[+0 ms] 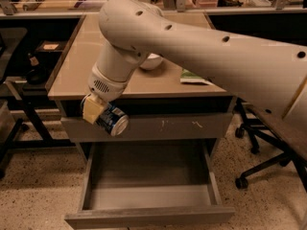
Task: Place pepsi can into middle drawer
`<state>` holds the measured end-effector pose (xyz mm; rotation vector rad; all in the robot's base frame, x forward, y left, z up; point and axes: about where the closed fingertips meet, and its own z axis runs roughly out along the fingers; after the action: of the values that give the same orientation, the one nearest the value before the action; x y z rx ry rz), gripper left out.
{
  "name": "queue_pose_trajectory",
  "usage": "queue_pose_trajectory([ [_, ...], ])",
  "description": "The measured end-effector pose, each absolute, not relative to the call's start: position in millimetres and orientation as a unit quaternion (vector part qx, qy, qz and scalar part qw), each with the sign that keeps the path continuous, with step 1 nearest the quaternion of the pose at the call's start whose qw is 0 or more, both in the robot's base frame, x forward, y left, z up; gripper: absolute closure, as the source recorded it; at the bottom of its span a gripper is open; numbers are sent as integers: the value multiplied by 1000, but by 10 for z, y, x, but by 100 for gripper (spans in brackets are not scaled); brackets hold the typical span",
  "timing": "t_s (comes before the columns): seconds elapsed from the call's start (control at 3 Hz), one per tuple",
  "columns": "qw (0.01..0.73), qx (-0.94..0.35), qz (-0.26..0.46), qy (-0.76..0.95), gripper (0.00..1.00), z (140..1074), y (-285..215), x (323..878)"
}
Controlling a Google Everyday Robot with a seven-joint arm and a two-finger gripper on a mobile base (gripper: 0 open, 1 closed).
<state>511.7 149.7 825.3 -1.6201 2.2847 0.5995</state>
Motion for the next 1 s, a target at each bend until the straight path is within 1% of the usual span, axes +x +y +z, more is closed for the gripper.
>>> queue_pose_trajectory([
  [0.33, 132, -536, 232, 801, 100, 8072, 1487, 4954],
  [1.0, 104, -459, 280, 837, 100, 7436, 1279, 4405],
])
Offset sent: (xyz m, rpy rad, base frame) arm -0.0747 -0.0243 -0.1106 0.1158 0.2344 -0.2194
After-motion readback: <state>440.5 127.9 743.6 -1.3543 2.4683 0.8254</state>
